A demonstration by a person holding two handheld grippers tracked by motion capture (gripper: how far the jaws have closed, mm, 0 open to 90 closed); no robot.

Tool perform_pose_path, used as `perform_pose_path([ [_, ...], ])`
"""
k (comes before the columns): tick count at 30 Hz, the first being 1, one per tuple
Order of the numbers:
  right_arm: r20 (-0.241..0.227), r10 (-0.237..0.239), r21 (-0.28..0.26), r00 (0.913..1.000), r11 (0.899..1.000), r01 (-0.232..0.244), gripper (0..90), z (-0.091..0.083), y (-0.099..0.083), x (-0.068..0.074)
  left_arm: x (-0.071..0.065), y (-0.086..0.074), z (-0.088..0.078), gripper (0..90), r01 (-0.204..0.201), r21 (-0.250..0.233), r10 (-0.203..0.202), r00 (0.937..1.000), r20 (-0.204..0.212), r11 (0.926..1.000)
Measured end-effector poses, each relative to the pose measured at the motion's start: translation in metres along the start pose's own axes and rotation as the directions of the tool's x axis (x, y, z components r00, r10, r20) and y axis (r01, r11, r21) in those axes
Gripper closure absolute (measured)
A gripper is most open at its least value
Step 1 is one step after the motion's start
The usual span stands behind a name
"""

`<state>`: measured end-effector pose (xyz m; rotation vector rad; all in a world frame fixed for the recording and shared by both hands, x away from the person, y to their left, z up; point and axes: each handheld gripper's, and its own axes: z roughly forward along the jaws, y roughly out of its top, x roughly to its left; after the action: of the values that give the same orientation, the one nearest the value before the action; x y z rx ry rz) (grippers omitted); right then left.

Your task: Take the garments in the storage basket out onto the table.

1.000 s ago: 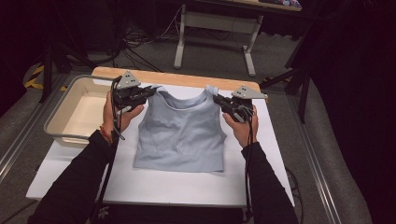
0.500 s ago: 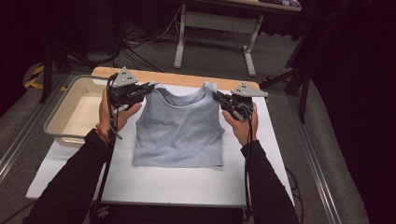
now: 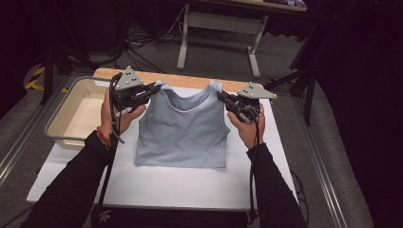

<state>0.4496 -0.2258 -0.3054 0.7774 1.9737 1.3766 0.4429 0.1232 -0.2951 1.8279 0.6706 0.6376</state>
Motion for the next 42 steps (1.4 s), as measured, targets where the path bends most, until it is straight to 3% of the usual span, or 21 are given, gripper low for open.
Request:
perform_pose_path([
  [5, -0.008, -0.011, -0.024, 0.9999, 1.000, 0.011, 87.1, -0.010, 0.009, 0.005, -0.004, 0.006, -0.009, 84.8, -0.001, -0.016, 0.001, 1.0000, 0.003, 0.9999],
  [15, -0.023, -0.022, -0.094, 0.9995, 0.995, 0.020, 87.2, -0.037, 0.022, 0.022, -0.023, 0.020, -0.036, 84.8, -0.076, -0.064, 0.077, 0.9971, 0.003, 0.9950],
  [32, -0.063, -0.065, -0.161, 0.9959, 0.985, 0.054, 87.2, -0.088, 0.039, 0.053, -0.057, 0.040, -0.080, 84.7, -0.111, -0.133, 0.120, 0.9913, 0.054, 0.9849],
  [36, -0.070, -0.074, -0.174, 0.9948, 0.983, 0.061, 87.2, -0.098, 0.041, 0.057, -0.063, 0.042, -0.085, 84.7, -0.124, -0.139, 0.133, 0.9895, 0.056, 0.9825],
  [42, -0.081, -0.050, -0.166, 0.9955, 0.985, 0.036, 87.1, -0.094, 0.039, 0.053, -0.058, 0.036, -0.074, 84.6, -0.101, -0.117, 0.109, 0.9916, 0.069, 0.9880],
])
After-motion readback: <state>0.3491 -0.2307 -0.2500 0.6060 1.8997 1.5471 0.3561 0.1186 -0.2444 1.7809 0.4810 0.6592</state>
